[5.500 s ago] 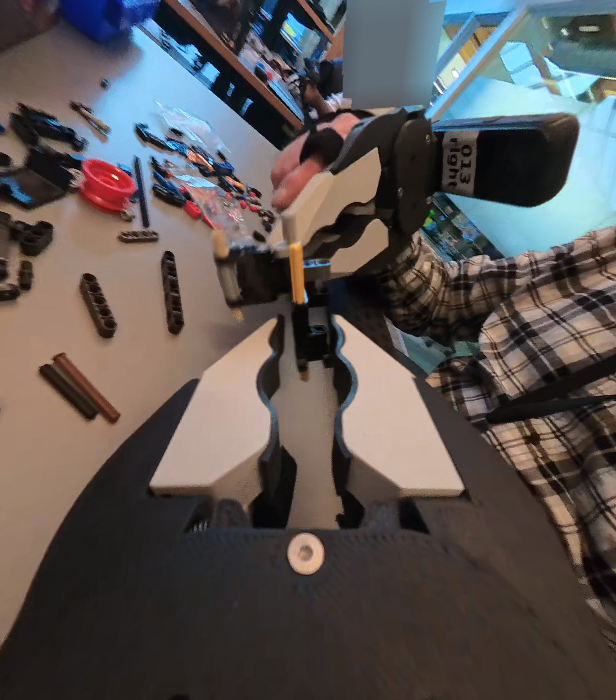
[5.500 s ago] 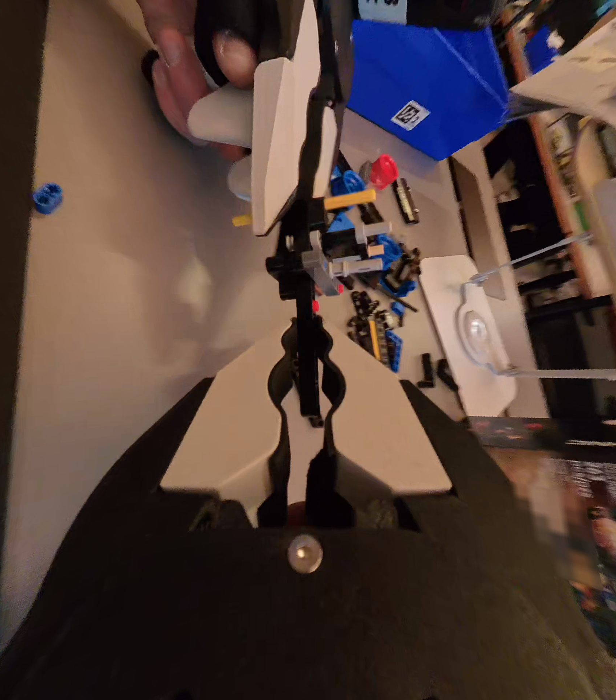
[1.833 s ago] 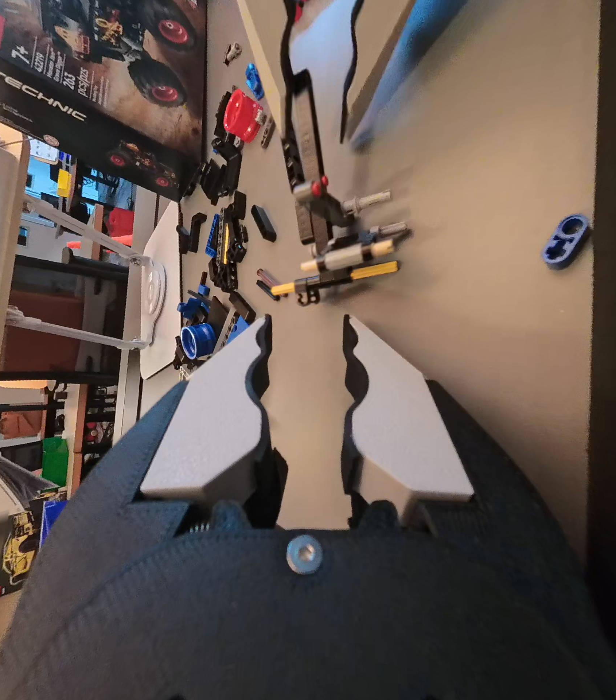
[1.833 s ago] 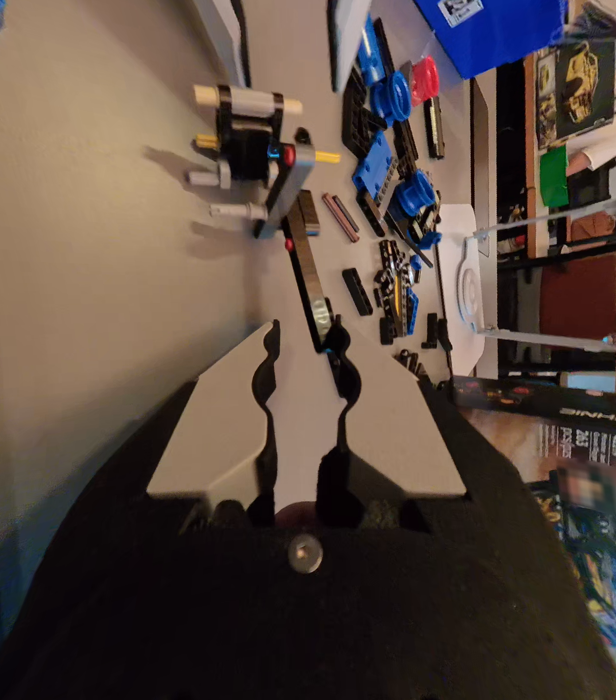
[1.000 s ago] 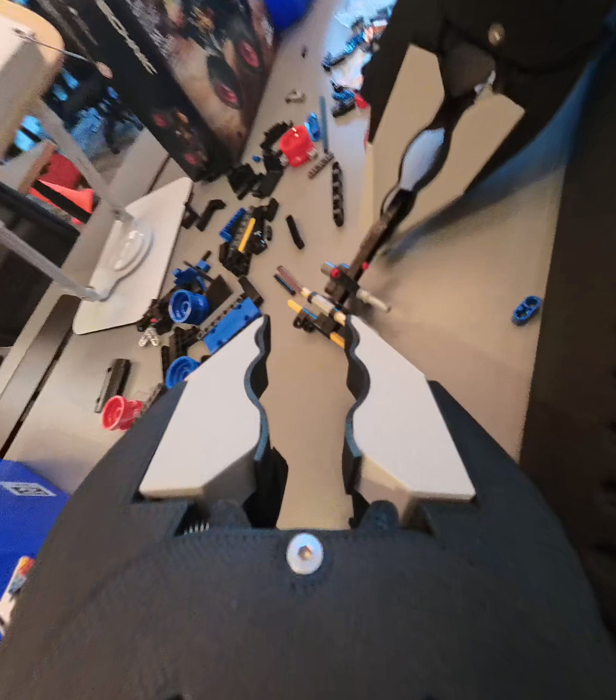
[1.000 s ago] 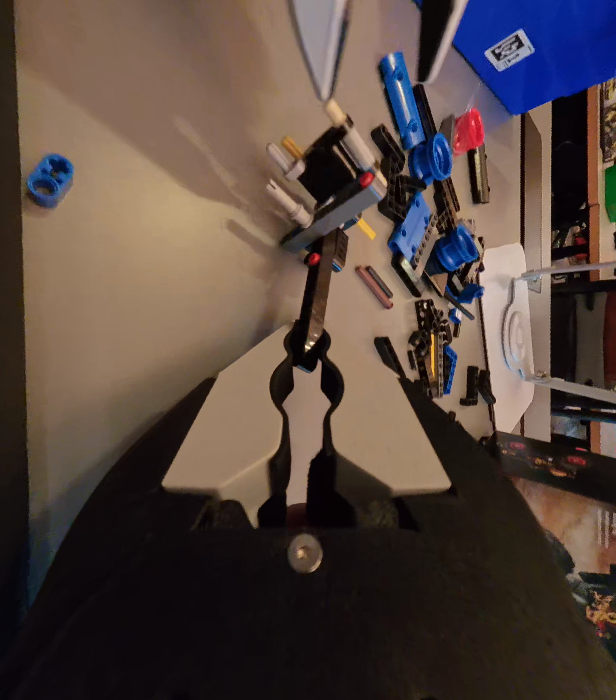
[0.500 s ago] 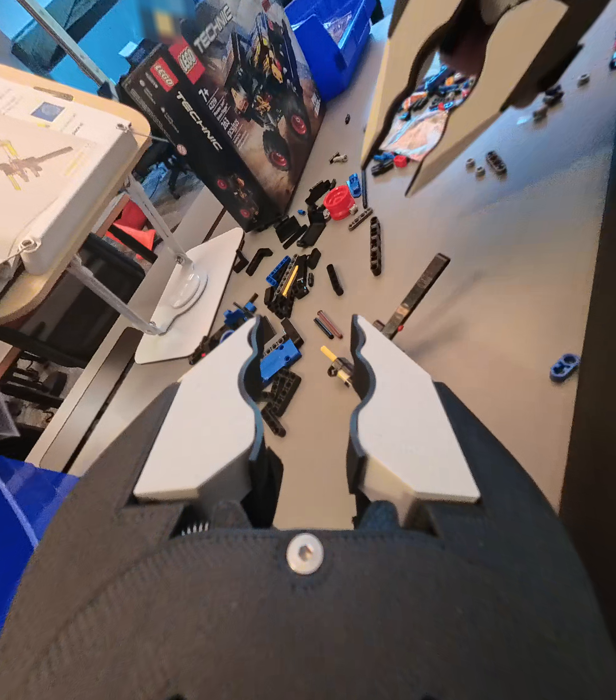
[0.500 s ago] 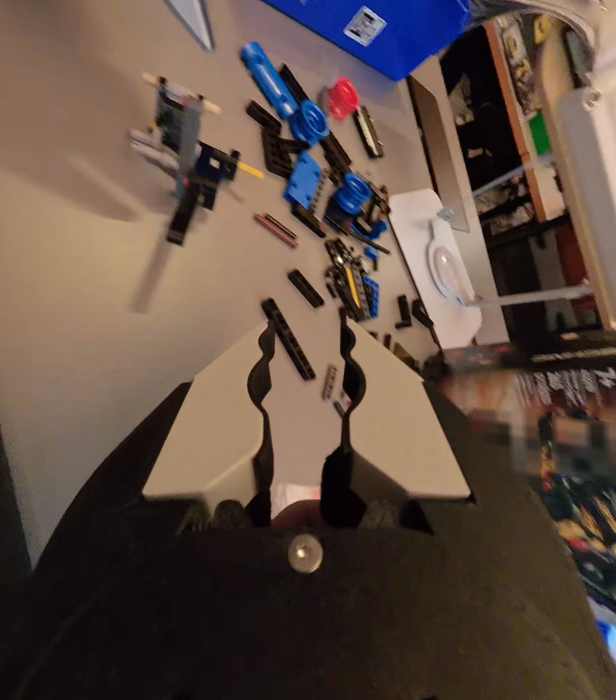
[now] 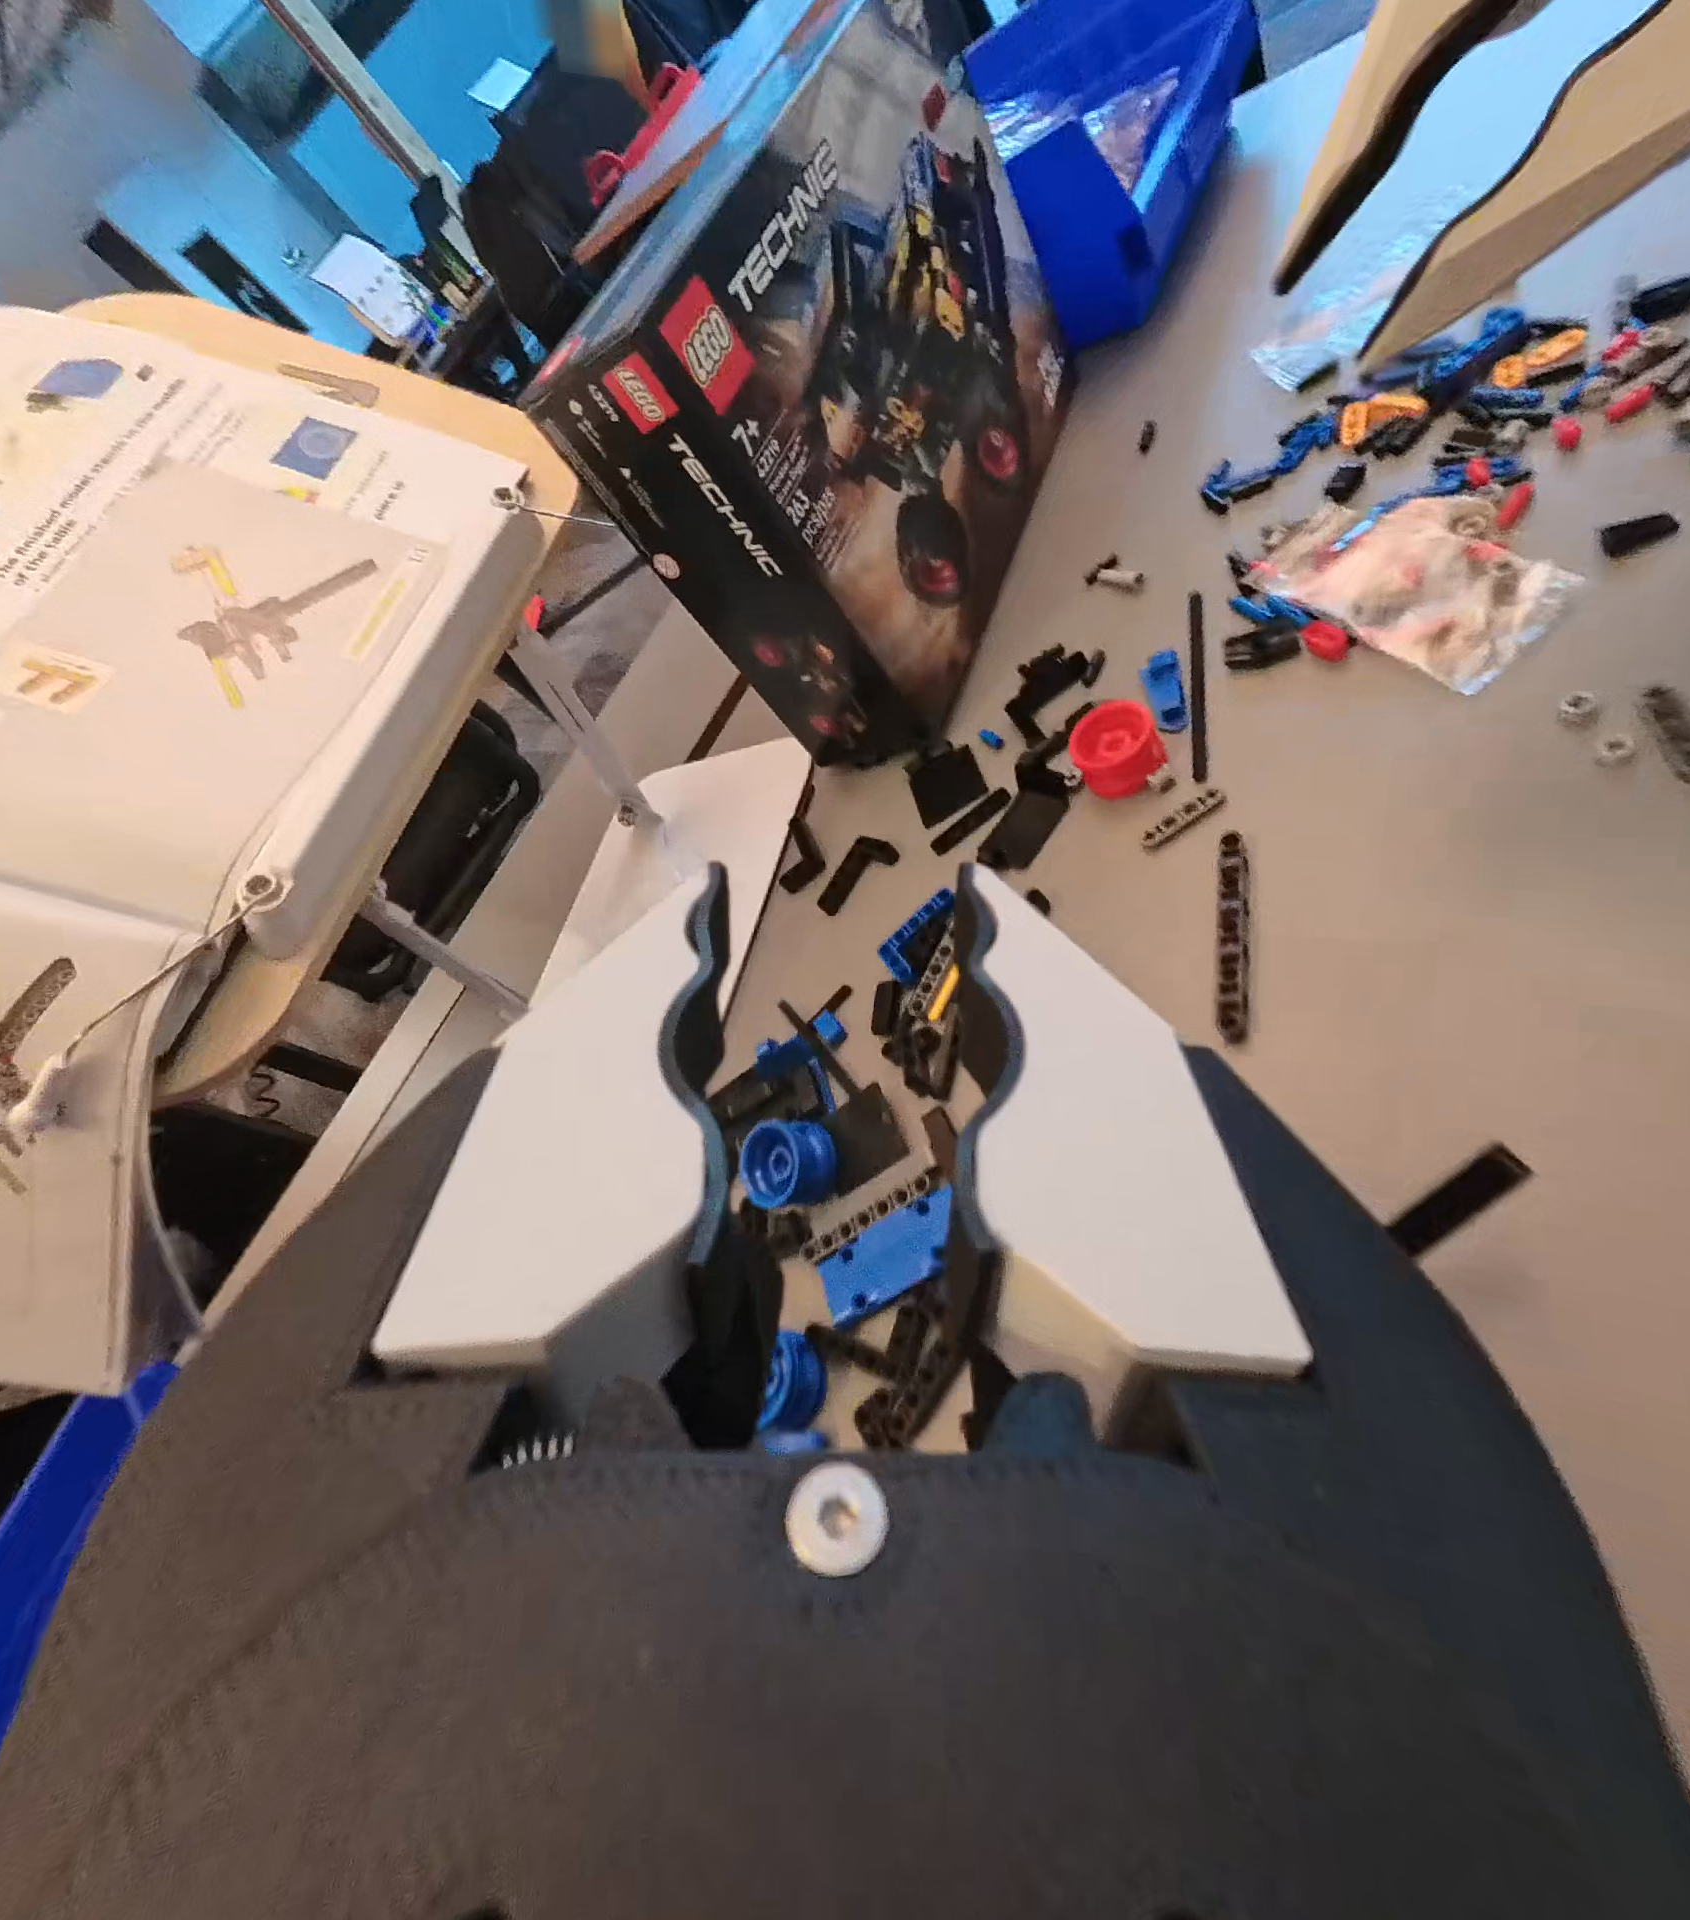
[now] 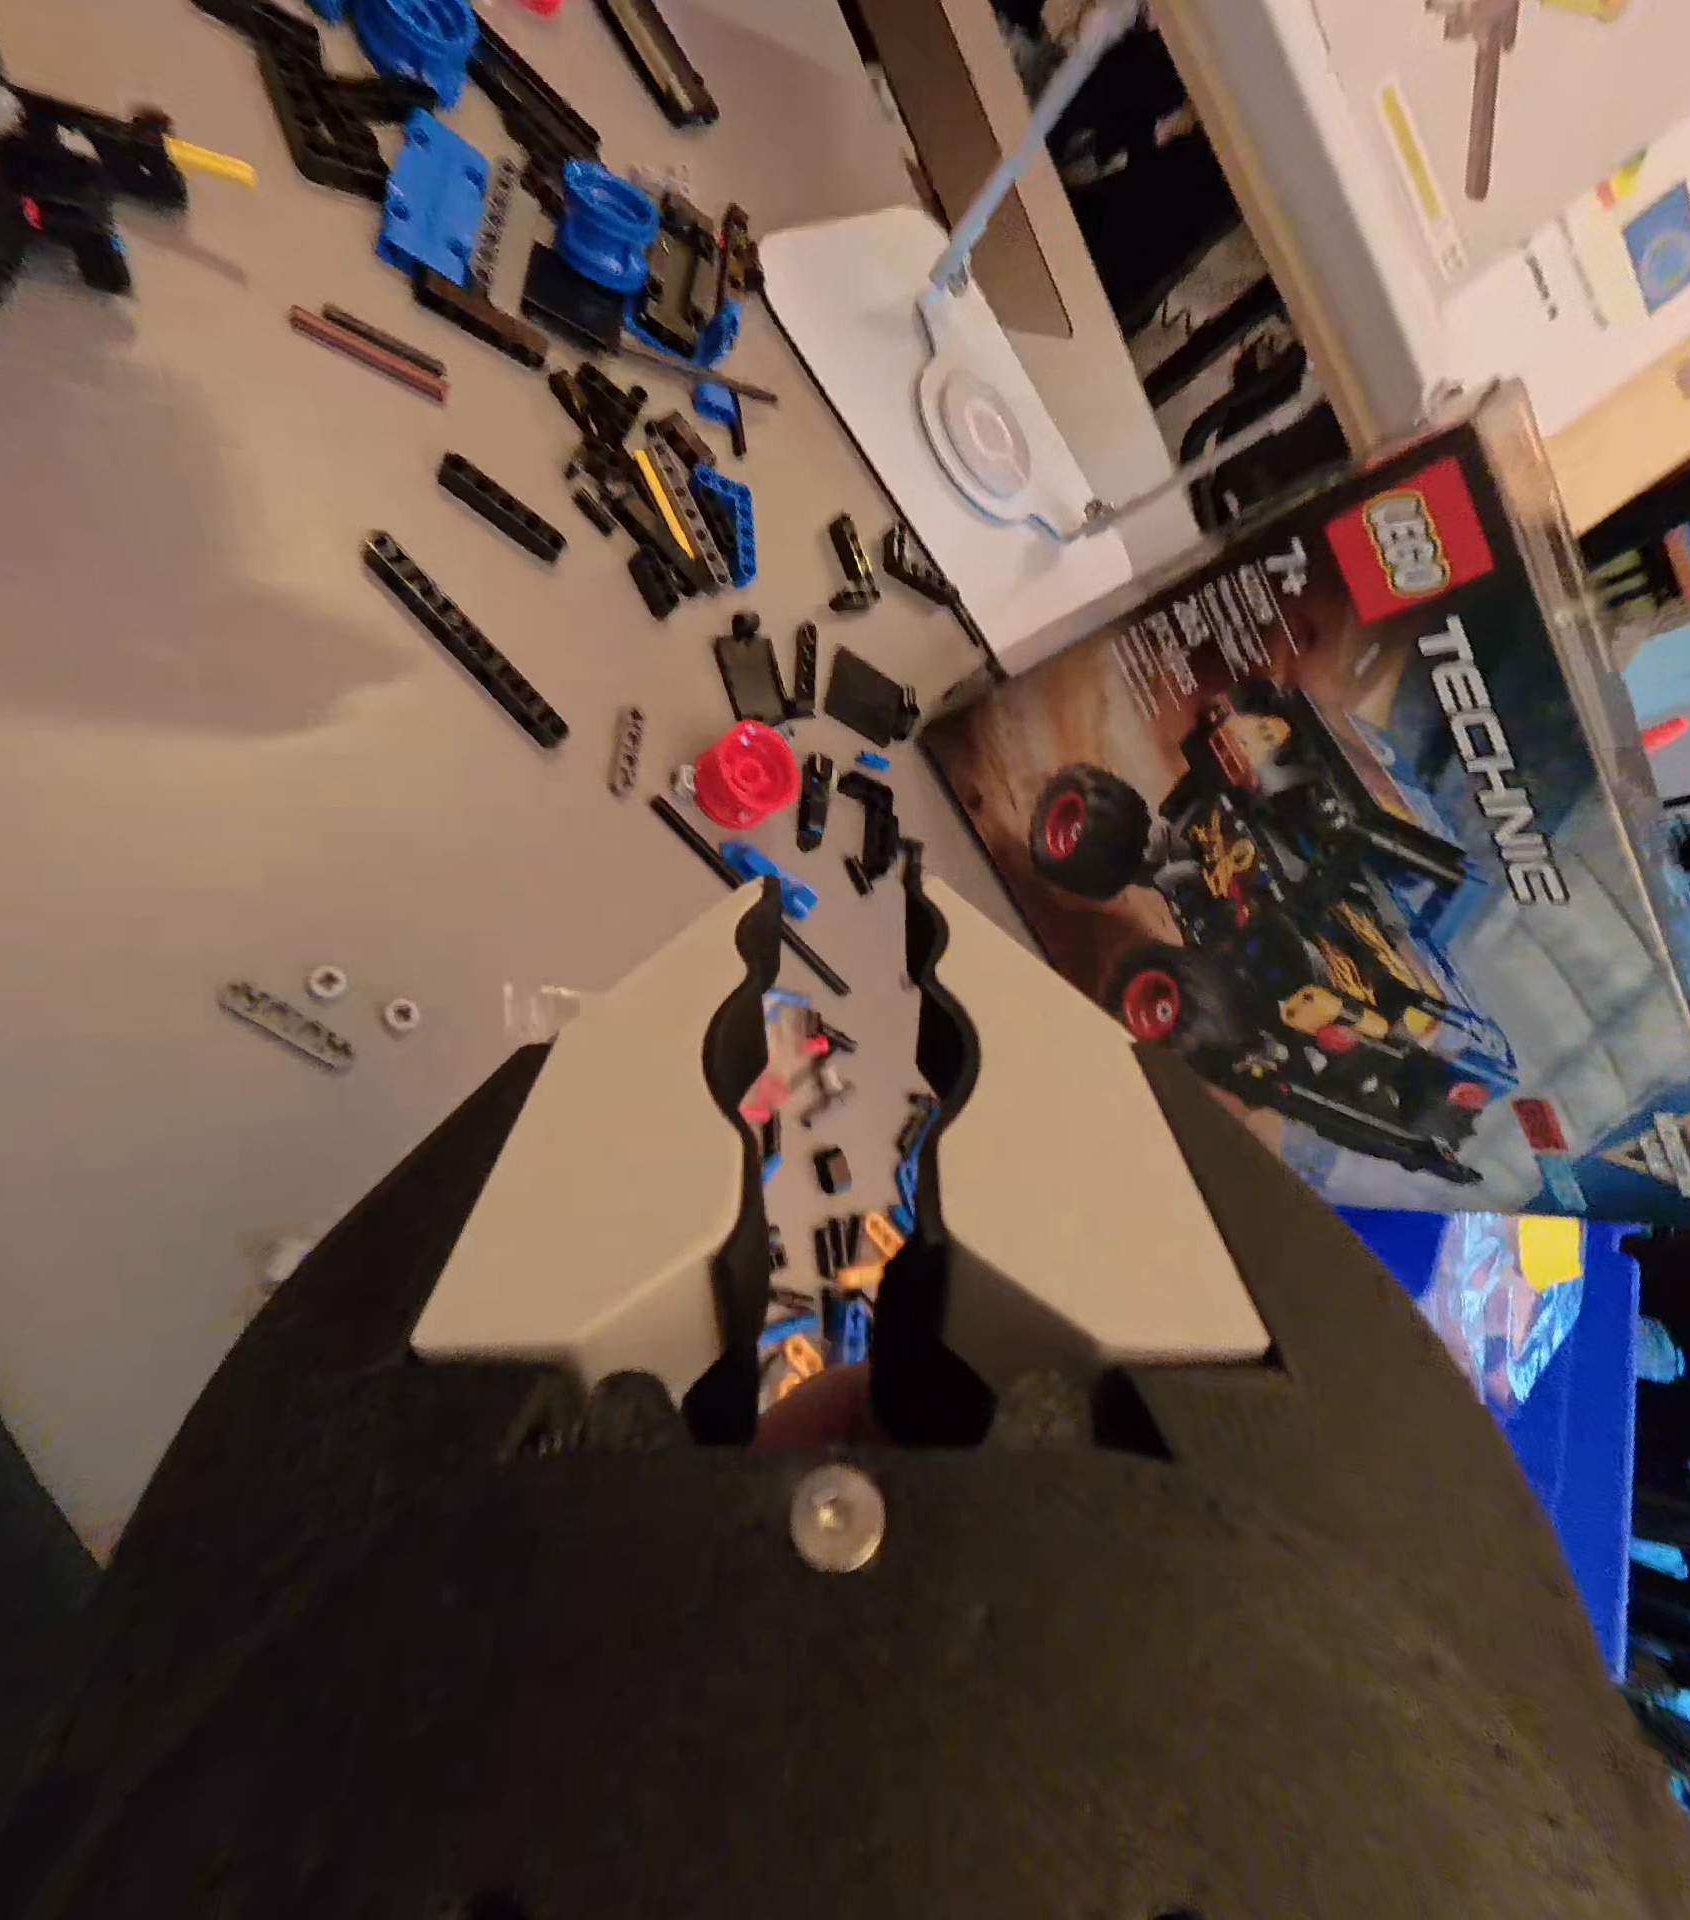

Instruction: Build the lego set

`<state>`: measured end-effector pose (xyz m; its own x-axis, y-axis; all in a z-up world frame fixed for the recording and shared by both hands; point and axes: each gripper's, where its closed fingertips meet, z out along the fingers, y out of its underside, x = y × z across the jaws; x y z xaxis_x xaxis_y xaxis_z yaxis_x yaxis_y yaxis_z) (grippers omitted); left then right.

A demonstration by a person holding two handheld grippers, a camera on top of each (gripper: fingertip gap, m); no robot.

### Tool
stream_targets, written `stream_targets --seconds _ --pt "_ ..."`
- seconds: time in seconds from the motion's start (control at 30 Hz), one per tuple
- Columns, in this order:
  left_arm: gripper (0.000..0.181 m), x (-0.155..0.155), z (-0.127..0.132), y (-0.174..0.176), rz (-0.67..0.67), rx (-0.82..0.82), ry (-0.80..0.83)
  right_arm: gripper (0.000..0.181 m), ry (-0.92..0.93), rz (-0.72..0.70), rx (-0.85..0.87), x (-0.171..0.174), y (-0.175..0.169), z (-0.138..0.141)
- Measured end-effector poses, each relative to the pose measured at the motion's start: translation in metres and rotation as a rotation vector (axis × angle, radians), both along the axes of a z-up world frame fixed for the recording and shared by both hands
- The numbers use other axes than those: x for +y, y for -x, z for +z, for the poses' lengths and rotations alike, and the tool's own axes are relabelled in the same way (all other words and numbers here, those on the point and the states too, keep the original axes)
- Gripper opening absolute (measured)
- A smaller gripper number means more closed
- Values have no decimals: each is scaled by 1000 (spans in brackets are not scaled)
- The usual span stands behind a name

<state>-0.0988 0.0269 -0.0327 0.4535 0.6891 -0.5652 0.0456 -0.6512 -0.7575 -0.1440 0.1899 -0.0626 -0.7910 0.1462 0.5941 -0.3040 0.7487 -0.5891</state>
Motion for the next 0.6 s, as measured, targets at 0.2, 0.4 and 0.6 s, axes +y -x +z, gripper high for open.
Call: stream_targets --seconds 0.2,0.4,0.6 --pt "40 -9 -27 12 31 4 18 16 -59 -65 -90 27 38 -8" --pt "37 -48 4 19 145 77 -80 11 -65 129 -206 -43 29 -27" --pt "37 -65 -2 20 187 60 -89 5 -114 272 -312 -126 20 -62"
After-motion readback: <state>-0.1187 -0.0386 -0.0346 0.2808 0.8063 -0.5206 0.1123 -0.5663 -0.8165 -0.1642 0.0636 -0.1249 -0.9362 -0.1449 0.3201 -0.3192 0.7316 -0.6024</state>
